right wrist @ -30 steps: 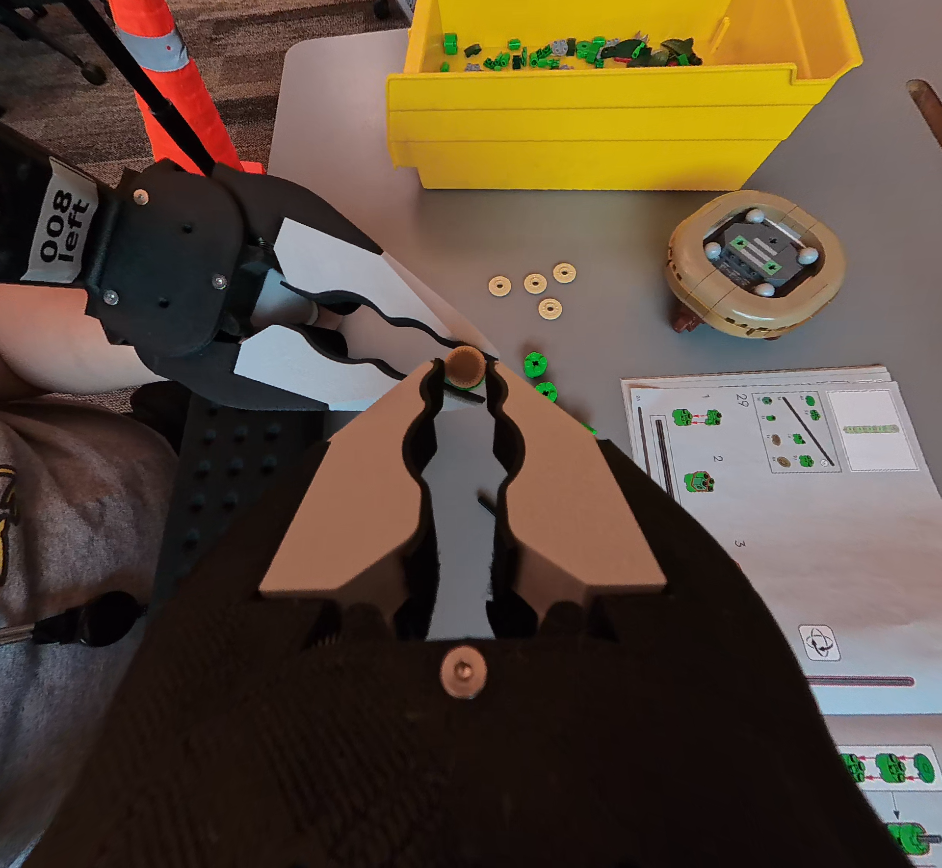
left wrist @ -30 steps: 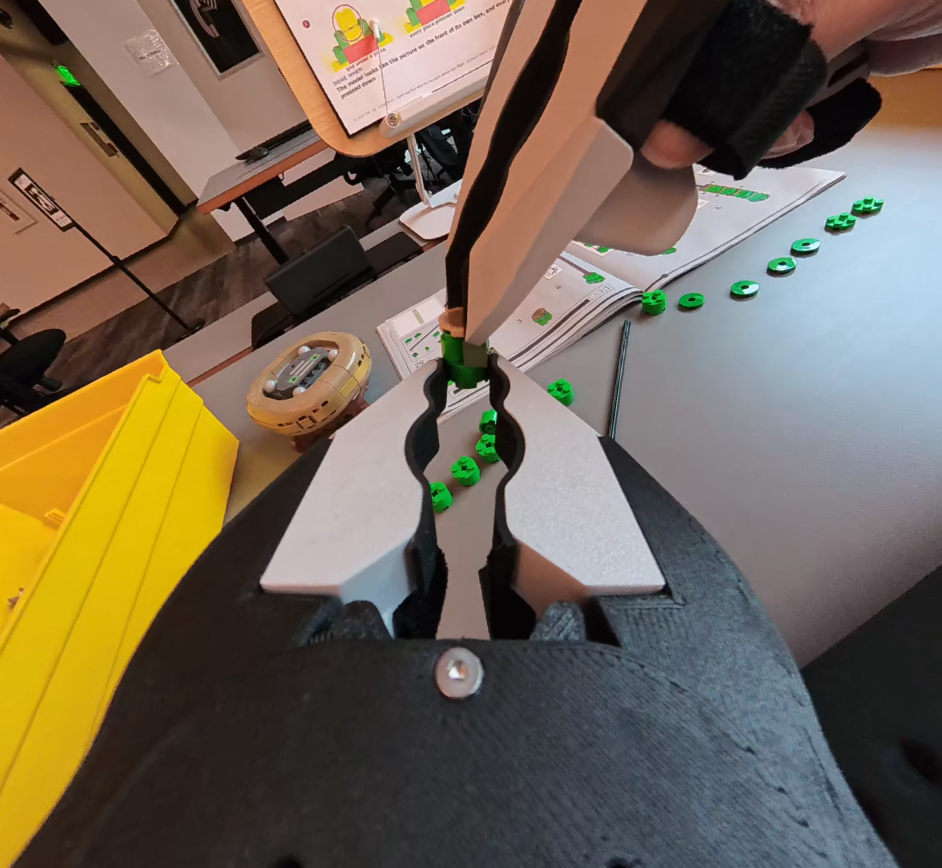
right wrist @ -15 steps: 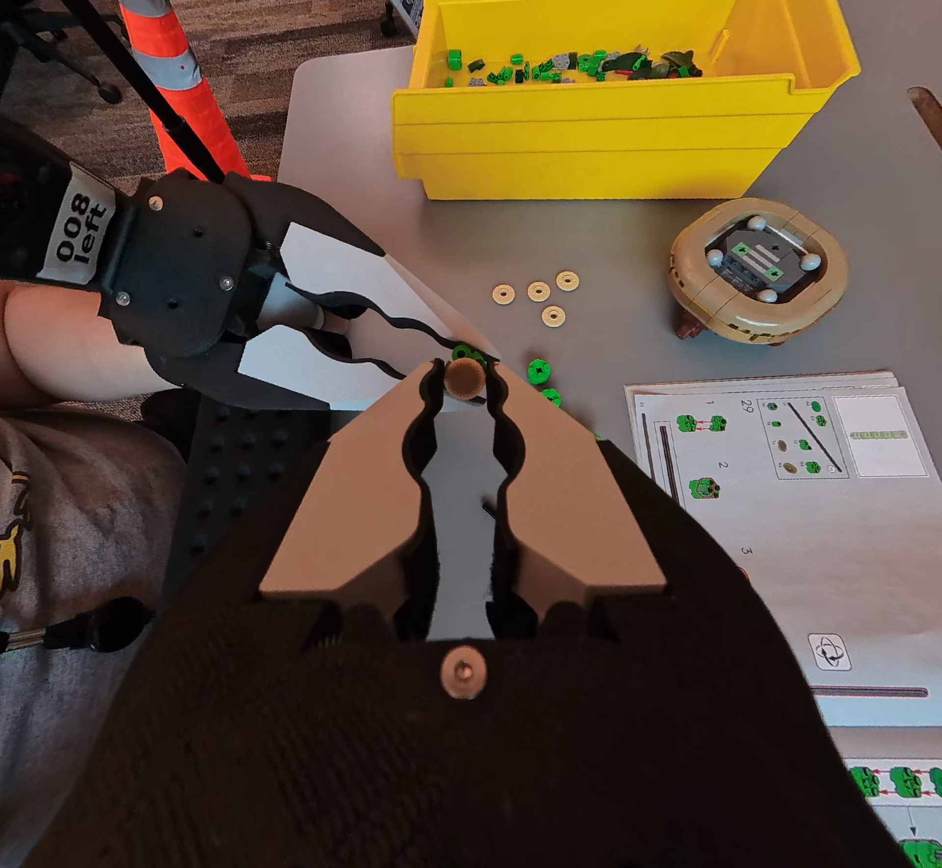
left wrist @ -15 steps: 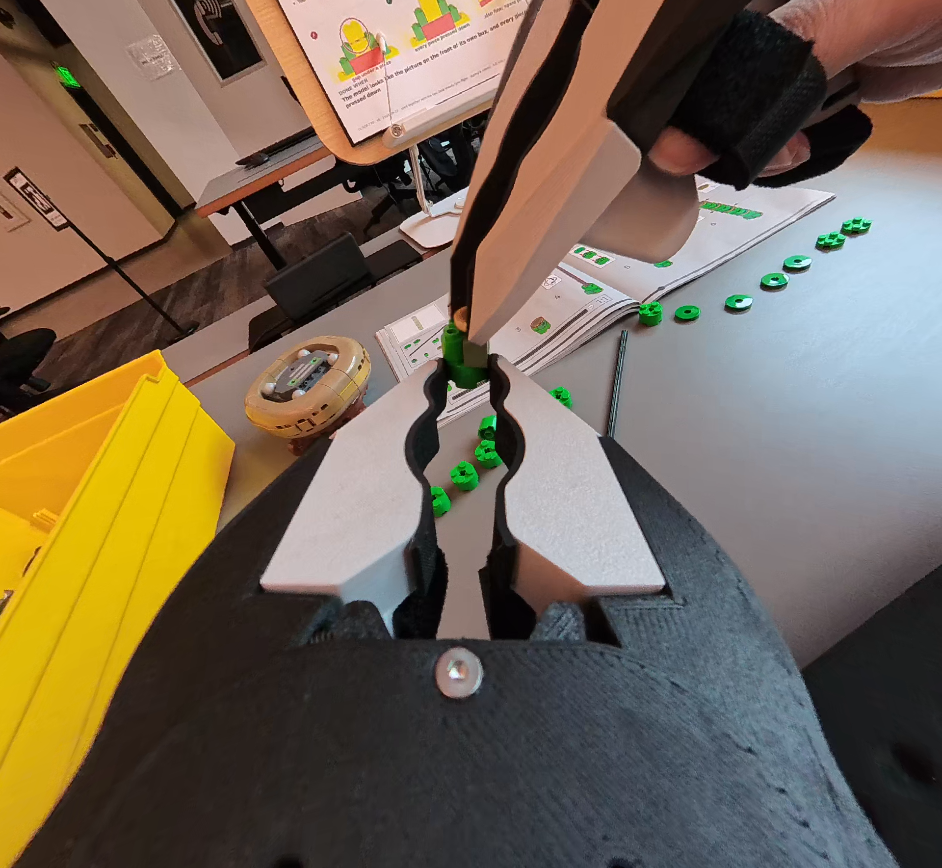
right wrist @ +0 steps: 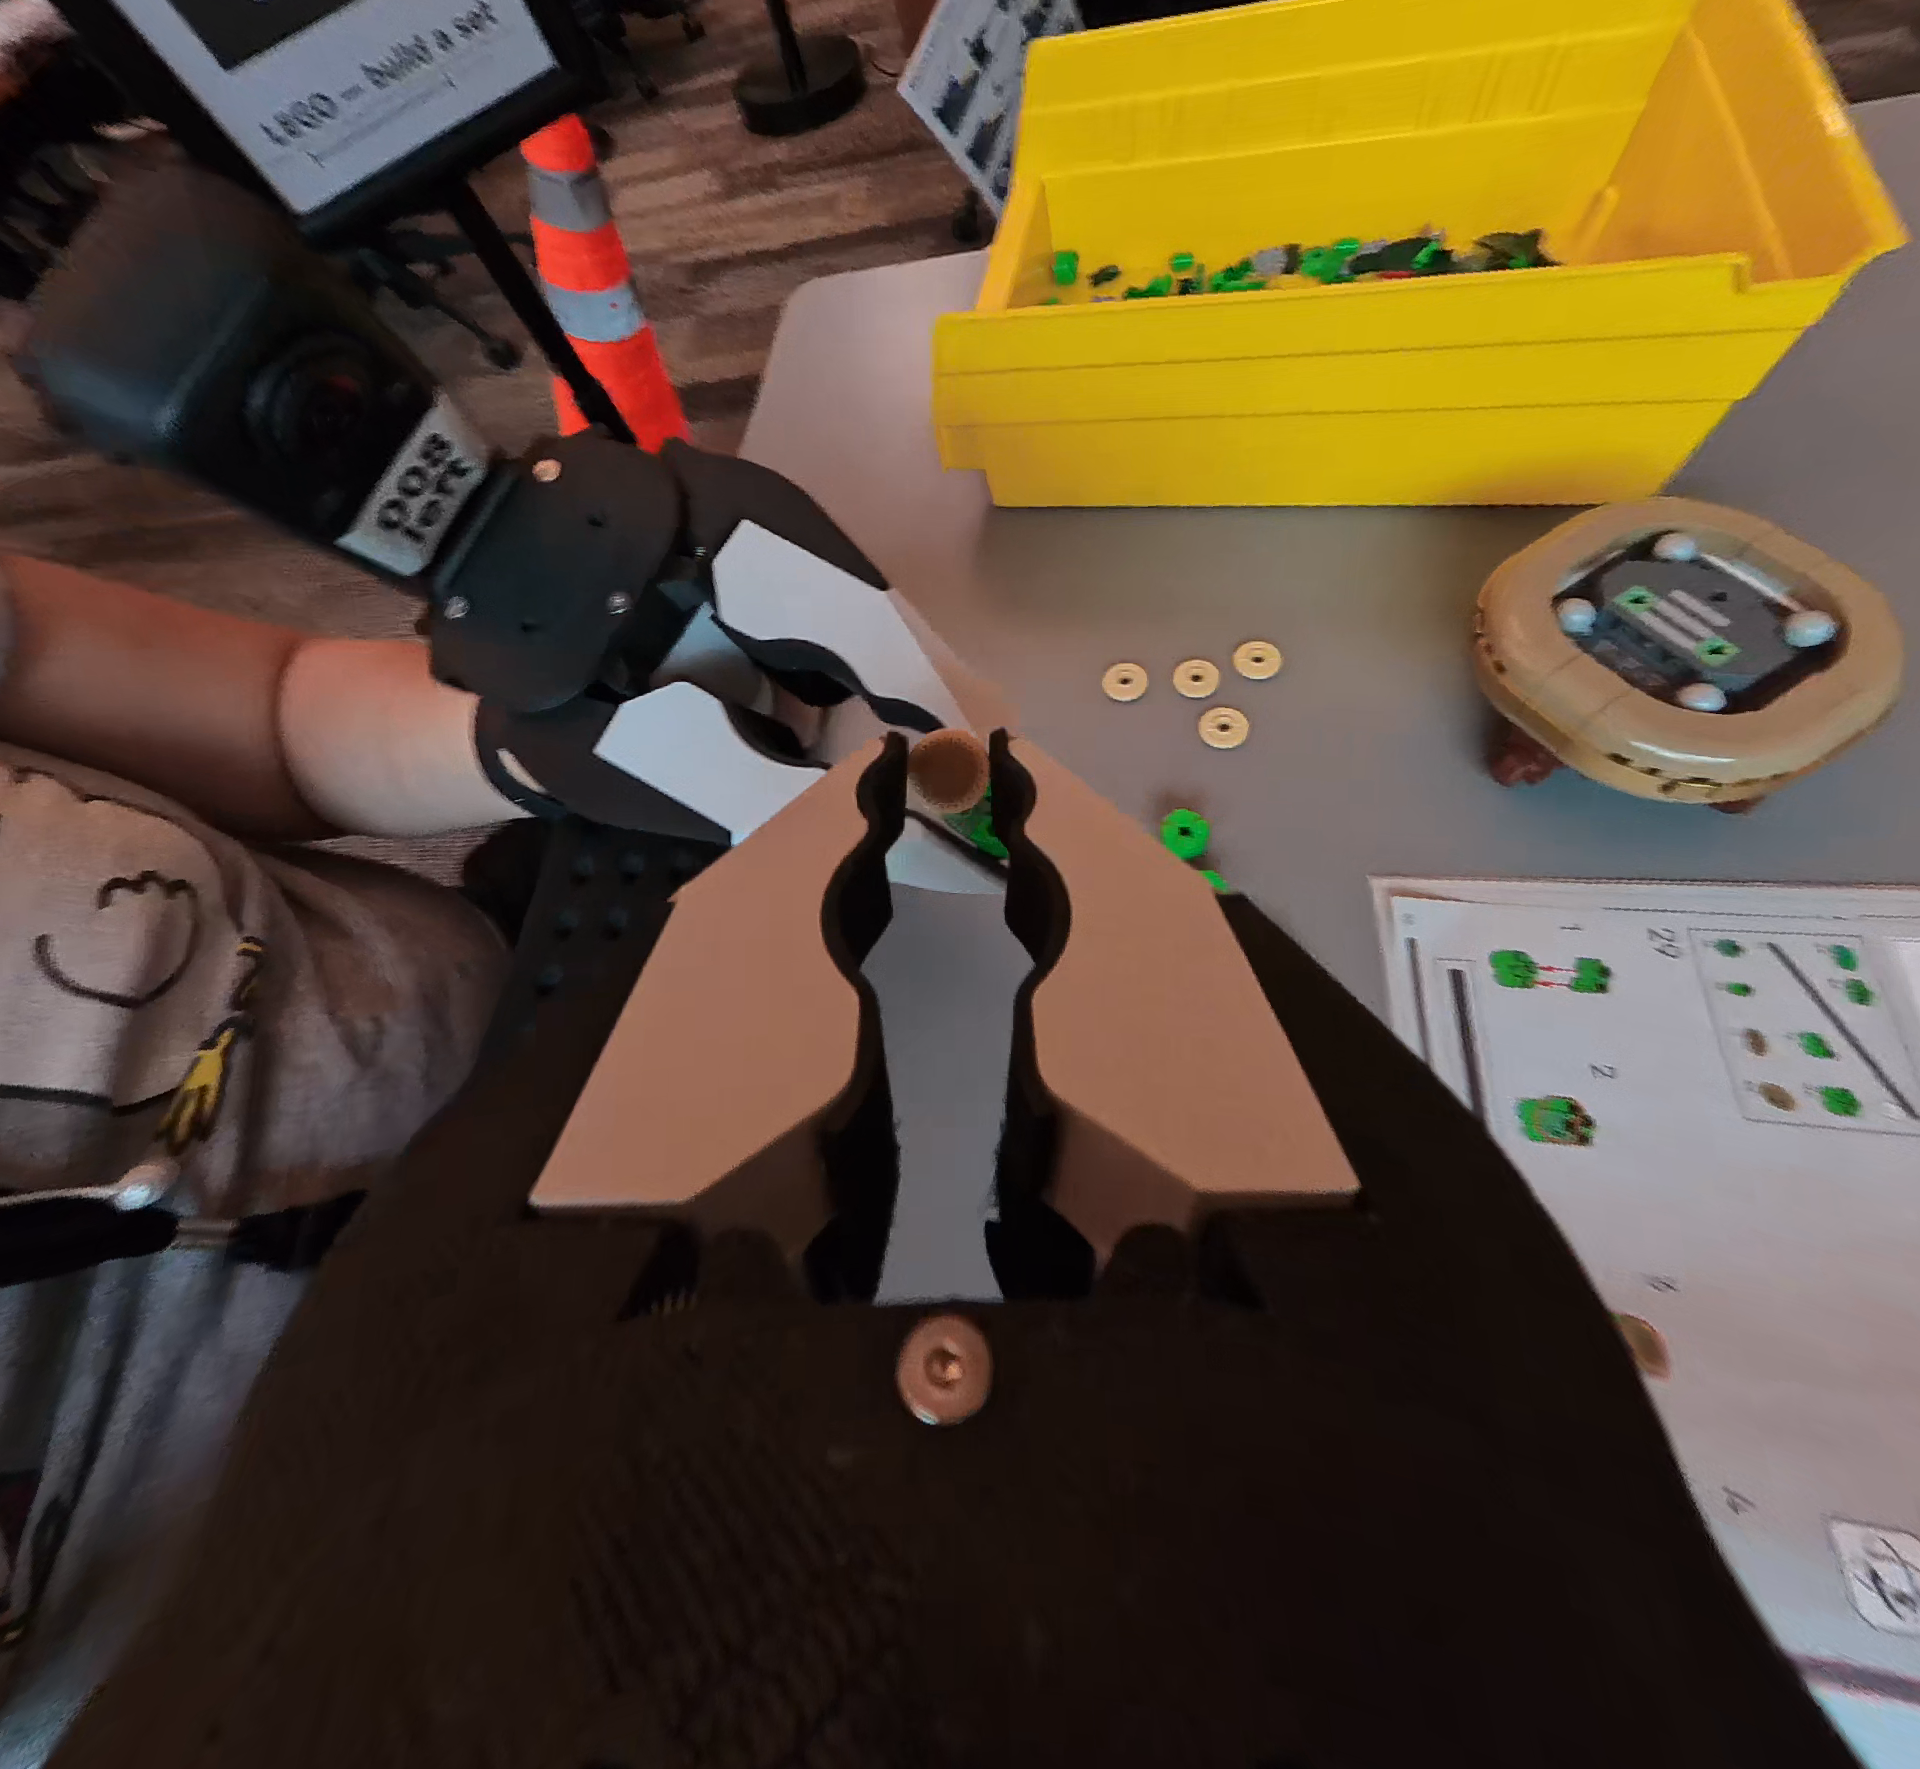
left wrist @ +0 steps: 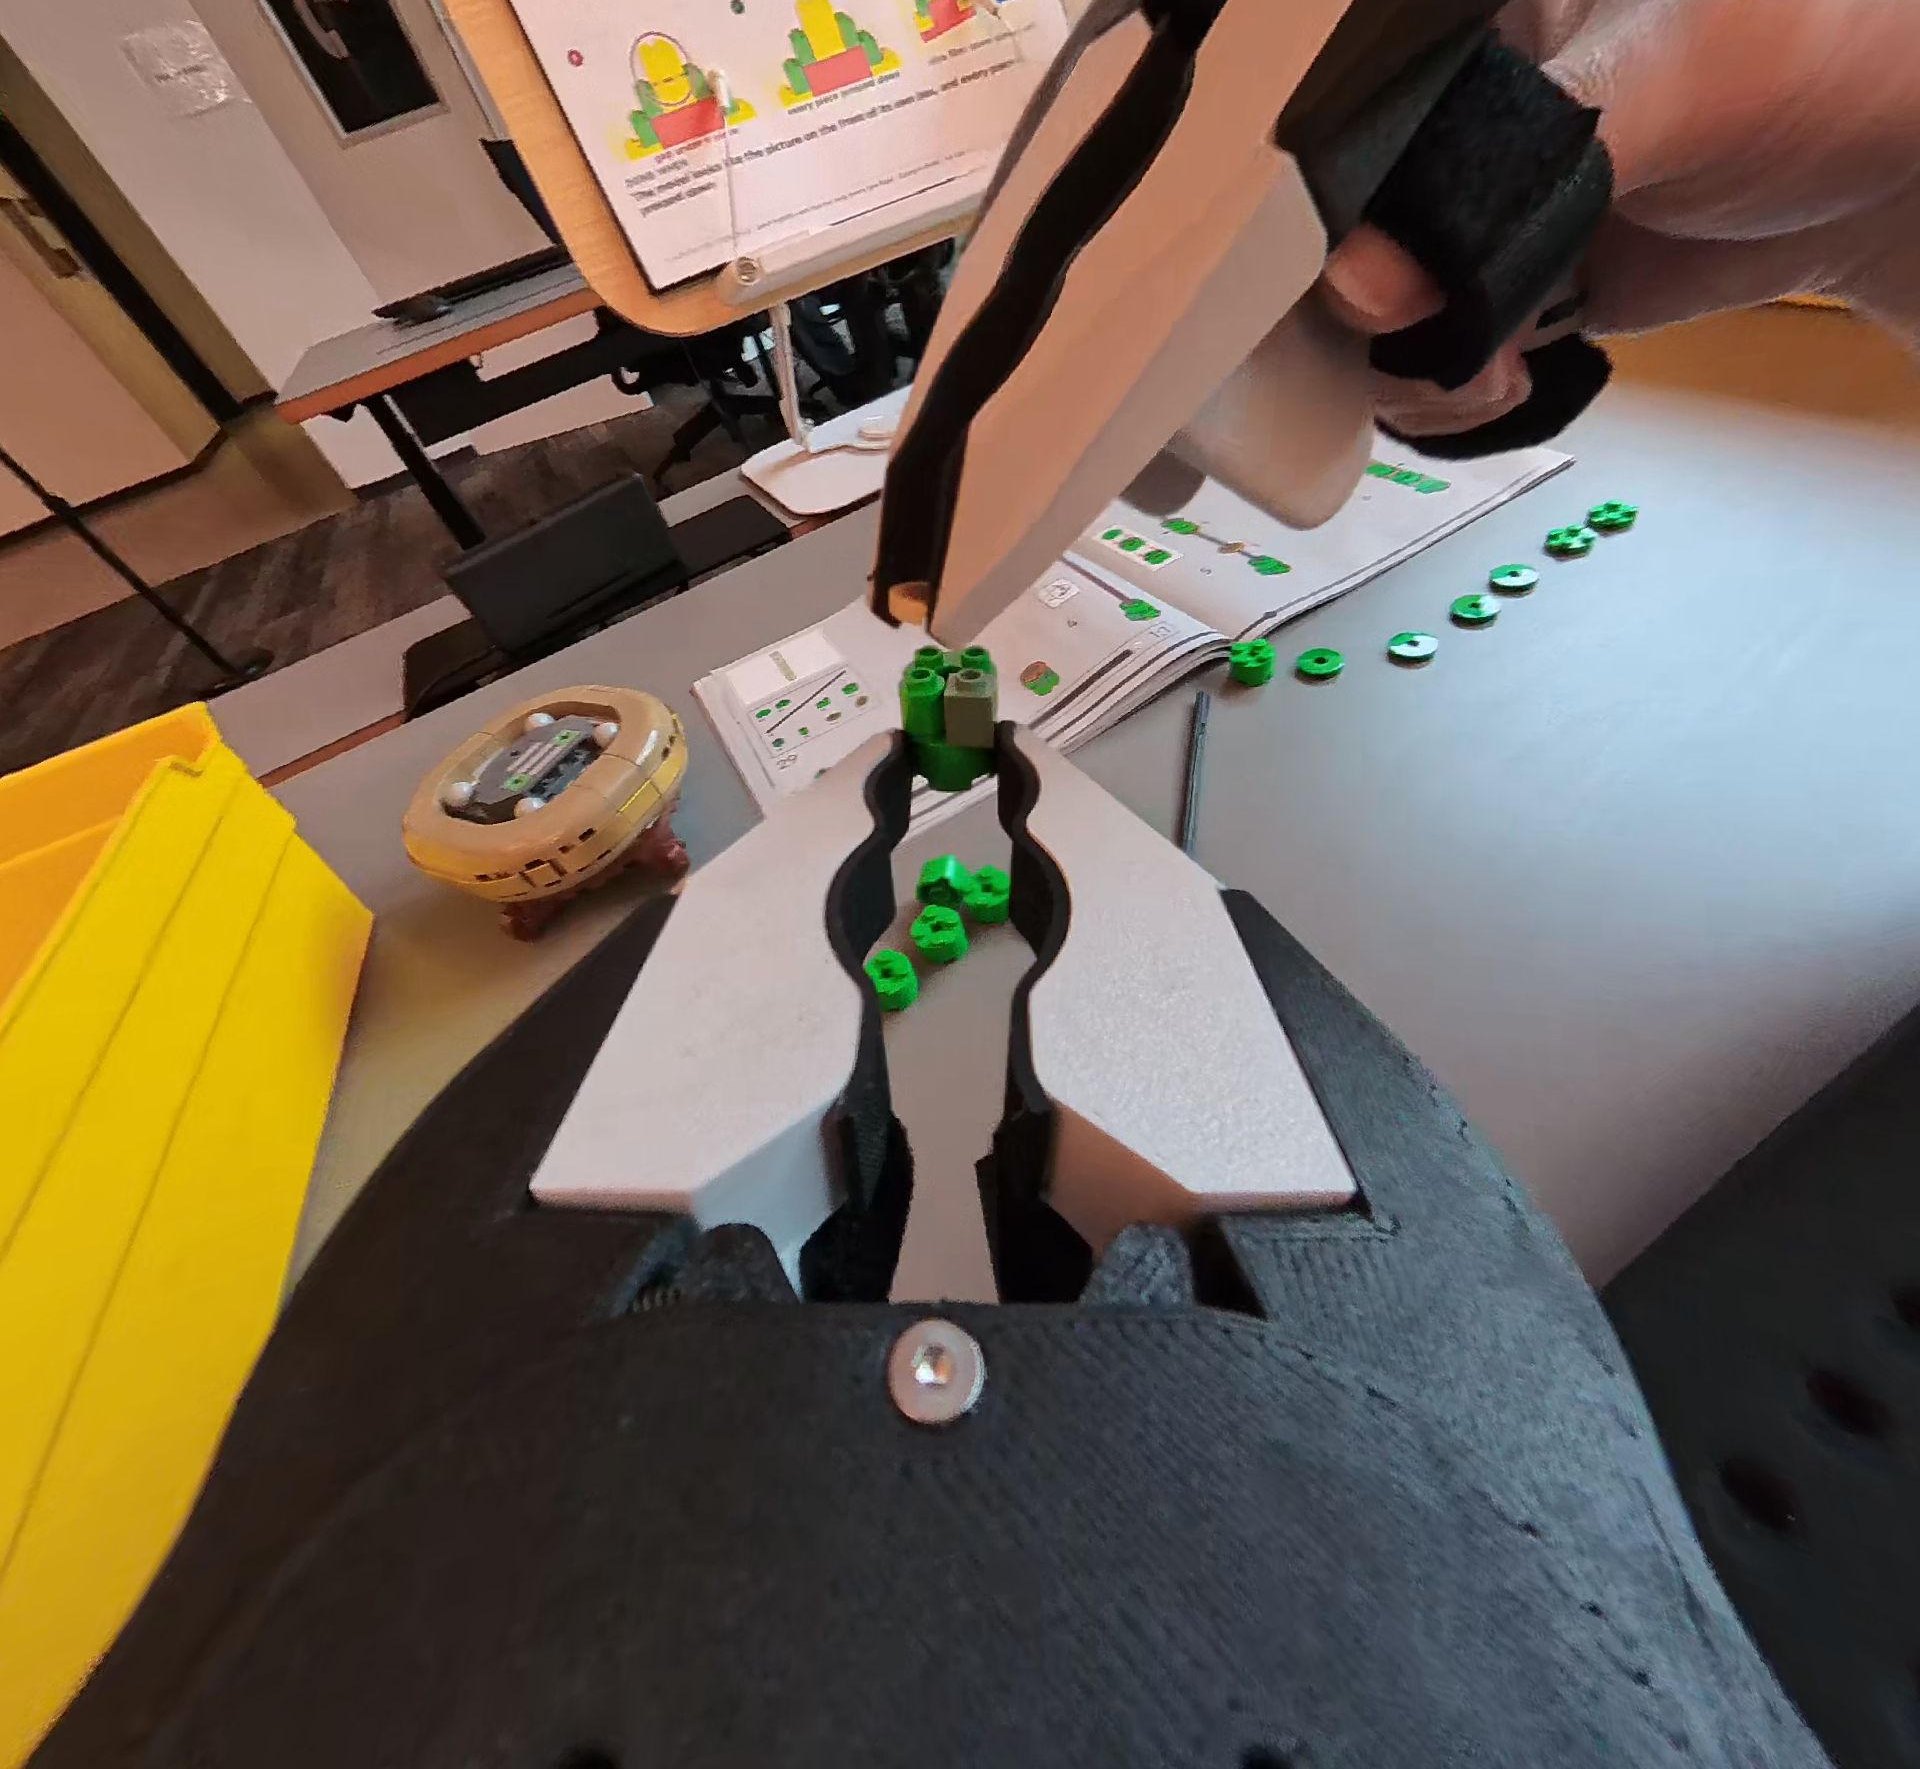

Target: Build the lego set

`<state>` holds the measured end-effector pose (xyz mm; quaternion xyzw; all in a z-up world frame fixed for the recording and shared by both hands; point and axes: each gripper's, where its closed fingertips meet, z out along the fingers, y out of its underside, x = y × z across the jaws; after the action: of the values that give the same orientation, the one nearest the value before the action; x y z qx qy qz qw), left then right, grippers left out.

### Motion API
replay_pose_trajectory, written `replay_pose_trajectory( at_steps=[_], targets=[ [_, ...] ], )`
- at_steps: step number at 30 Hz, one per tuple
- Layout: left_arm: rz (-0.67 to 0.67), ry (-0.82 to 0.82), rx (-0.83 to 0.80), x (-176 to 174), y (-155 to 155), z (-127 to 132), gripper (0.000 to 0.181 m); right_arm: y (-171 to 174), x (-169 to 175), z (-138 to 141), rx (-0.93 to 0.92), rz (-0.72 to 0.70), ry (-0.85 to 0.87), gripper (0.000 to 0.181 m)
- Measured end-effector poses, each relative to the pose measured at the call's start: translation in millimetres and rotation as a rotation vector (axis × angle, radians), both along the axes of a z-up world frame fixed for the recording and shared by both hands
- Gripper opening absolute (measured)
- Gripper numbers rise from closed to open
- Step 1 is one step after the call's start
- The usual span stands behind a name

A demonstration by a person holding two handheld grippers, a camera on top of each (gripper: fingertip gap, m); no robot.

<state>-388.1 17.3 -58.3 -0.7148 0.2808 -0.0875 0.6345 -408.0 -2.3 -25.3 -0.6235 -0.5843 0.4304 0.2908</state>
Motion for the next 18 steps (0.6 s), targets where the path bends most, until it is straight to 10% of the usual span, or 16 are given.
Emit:
replay_pose_trajectory(
  at_steps=[18],
  targets=[
    [-0.198,-0.007,0.015,30.7,-21.3,3.6,0.014,-17.9,30.2,-7.0,0.152,0.289,0.056,0.015]
  ],
)
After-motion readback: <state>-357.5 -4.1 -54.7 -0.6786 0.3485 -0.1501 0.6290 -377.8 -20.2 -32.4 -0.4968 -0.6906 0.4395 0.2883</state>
